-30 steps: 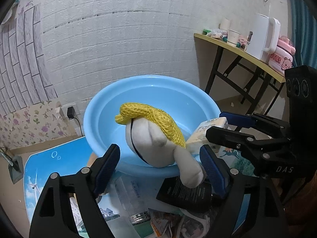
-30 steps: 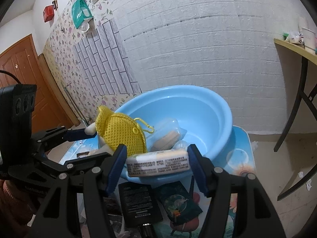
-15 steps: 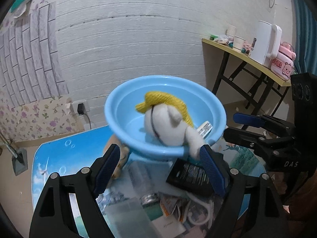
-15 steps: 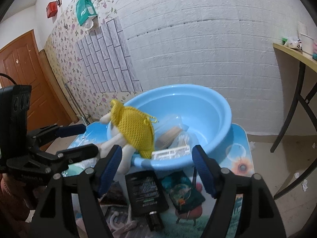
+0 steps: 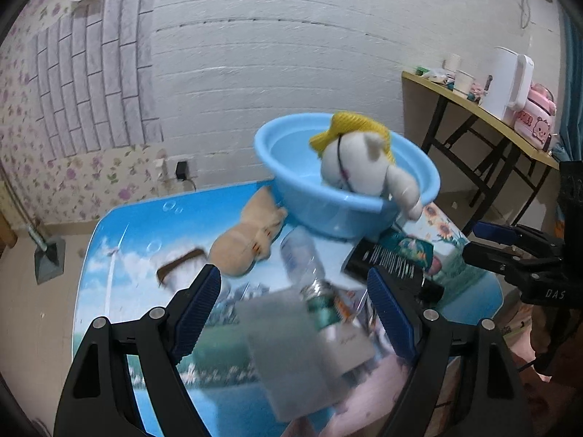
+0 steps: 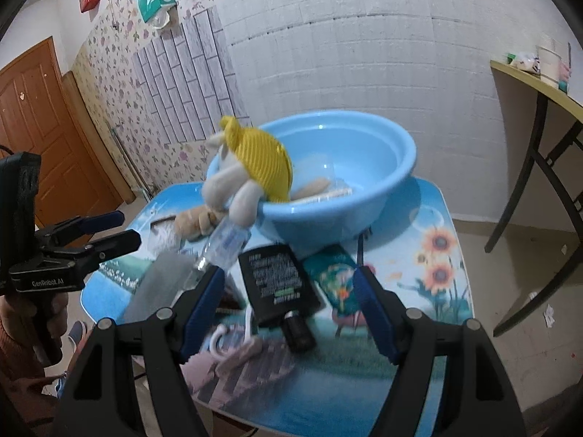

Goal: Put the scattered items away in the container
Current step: 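Withdraw both grippers from the basin back over the table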

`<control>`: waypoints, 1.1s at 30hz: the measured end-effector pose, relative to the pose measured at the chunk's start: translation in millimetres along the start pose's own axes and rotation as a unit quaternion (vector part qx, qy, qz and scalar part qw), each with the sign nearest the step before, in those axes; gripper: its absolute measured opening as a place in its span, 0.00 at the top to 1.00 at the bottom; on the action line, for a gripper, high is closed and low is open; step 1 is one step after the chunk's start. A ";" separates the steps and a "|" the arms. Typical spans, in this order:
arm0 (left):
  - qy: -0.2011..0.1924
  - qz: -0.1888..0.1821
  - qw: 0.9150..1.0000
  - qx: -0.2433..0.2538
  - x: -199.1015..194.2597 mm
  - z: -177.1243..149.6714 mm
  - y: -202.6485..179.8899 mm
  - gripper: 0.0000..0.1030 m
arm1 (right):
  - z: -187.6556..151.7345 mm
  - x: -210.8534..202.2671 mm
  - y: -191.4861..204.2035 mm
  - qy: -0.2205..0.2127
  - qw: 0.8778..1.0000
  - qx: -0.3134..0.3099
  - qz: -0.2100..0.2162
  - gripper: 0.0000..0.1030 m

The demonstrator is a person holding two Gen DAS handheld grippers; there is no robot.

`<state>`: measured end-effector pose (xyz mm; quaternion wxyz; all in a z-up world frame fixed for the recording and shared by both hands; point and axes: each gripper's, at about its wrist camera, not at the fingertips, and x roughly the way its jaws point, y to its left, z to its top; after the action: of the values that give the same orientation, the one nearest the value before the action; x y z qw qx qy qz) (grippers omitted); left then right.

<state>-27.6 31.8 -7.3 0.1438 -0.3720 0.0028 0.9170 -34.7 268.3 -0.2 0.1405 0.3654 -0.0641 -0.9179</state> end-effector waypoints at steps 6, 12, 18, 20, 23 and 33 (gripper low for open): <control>0.012 0.008 1.000 -0.012 -8.0 -26.9 13.2 0.20 | -12.0 1.4 3.3 0.013 1.000 0.015 0.000 0.29; 0.042 -0.003 0.999 -0.033 -2.5 -51.1 14.7 0.20 | -18.0 0.1 10.5 0.018 1.000 0.013 0.005 0.29; 0.054 -0.015 0.998 -0.031 3.0 -63.3 2.8 0.20 | -28.0 5.9 18.5 0.035 0.999 0.010 0.019 0.29; 0.059 -0.019 0.998 -0.027 6.2 -66.5 -2.0 0.20 | -32.0 7.5 22.9 0.041 0.999 0.006 0.029 0.29; 0.065 -0.019 0.998 -0.020 11.5 -70.6 -7.6 0.20 | -38.1 10.6 32.3 0.048 0.998 -0.005 0.038 0.29; 0.075 -0.008 0.997 -0.015 24.6 -78.6 -7.7 0.20 | -51.9 26.6 52.9 0.072 0.996 -0.039 0.031 0.29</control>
<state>11.2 36.8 -80.1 0.1454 -0.4421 -0.0029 0.8851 -6.2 209.0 -43.5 0.1877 0.4229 -0.0292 -0.8860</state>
